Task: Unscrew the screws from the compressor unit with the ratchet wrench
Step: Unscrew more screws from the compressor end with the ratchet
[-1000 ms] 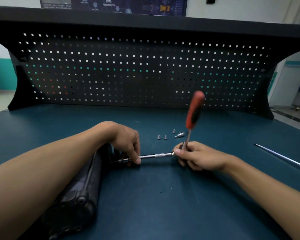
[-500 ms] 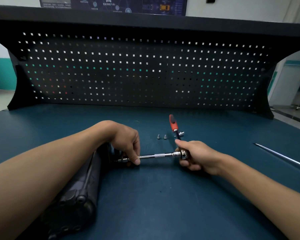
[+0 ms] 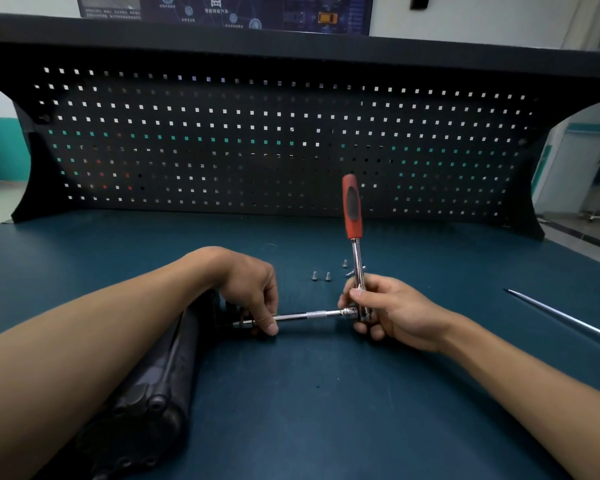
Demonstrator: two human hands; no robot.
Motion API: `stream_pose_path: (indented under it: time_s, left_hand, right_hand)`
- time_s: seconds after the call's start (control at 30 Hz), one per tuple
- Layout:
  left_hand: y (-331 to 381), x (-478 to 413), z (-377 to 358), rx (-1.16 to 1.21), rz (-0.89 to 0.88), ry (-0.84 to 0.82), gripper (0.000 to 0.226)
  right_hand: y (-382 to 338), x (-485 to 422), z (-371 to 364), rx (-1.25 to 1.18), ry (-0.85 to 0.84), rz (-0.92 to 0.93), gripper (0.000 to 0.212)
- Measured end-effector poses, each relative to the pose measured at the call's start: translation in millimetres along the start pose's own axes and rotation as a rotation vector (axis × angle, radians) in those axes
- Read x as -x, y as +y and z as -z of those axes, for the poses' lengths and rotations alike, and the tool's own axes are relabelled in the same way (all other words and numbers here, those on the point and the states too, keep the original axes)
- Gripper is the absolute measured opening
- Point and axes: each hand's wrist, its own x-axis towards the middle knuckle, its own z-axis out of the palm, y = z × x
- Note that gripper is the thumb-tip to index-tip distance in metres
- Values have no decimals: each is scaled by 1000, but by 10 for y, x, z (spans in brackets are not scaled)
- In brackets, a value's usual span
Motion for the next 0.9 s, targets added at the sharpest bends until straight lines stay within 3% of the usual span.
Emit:
stream_pose_path:
  time_s: [0.27, 0.37, 0.5, 0.83, 0.9]
  left_hand:
    - [4, -15, -9, 1, 8, 12, 19]
    - [3, -5, -4, -5, 21, 17, 20]
    - [-5, 8, 10, -19, 31, 24, 21]
    - [47, 6, -11, -10, -22, -43, 11]
    - [65, 3, -17, 2, -42, -72, 9]
  right_hand:
    - [24, 41, -1, 97, -92, 125, 36]
    - [8, 70, 4, 266, -191, 251, 27]
    - [33, 21, 43, 438, -227, 351, 42]
    - [76, -3, 62, 455, -182, 394, 43]
    - [40, 48, 16, 426, -177, 412, 34]
